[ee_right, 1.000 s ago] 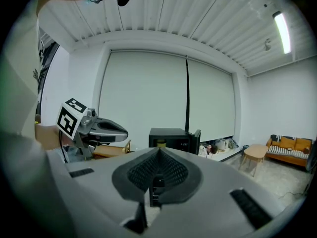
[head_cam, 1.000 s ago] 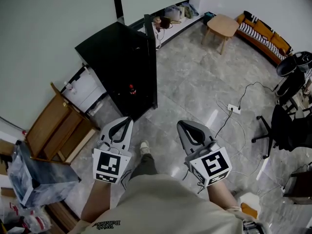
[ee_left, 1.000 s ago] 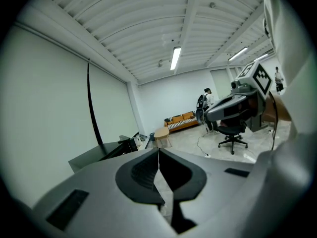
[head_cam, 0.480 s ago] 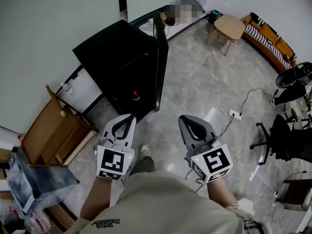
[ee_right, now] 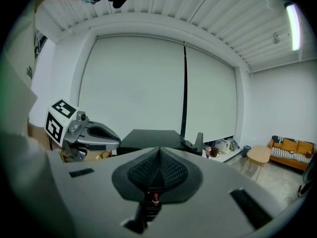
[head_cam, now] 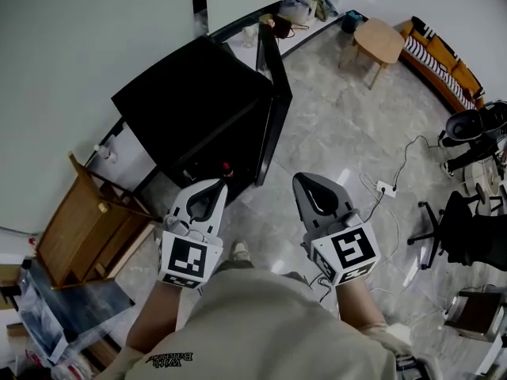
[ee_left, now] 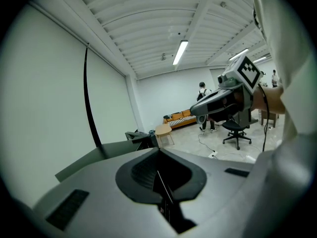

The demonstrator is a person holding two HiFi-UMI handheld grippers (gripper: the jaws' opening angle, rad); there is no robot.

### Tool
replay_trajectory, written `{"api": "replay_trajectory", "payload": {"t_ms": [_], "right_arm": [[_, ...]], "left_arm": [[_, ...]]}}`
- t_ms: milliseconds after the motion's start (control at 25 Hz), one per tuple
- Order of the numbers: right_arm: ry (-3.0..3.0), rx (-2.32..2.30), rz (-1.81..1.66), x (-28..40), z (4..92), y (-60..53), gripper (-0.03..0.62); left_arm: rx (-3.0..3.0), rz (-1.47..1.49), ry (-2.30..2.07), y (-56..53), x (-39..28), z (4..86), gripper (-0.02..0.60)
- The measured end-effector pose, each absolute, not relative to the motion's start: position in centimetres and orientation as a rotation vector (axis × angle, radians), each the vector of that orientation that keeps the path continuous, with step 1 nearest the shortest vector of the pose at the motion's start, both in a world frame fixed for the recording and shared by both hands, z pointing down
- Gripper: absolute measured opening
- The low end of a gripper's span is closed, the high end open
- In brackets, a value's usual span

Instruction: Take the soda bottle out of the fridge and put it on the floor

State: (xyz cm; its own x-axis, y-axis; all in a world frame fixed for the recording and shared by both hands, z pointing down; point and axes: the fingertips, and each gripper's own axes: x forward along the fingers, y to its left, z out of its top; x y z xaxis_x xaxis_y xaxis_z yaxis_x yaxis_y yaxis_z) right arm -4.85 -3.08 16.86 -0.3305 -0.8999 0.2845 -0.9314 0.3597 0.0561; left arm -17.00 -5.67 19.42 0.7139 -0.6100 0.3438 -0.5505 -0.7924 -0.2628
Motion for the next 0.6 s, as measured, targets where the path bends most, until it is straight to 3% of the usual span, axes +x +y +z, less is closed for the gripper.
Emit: {"api": "replay_trajectory", "payload": {"t_ms": [600], "right_arm": [[-2.38,1.542,0.213,-1.9,19.1,-9.3,-0.003]], "left_arm": [[-2.775,-0.683,1.048,-10.8,-14.2,21.1,0.008]]}}
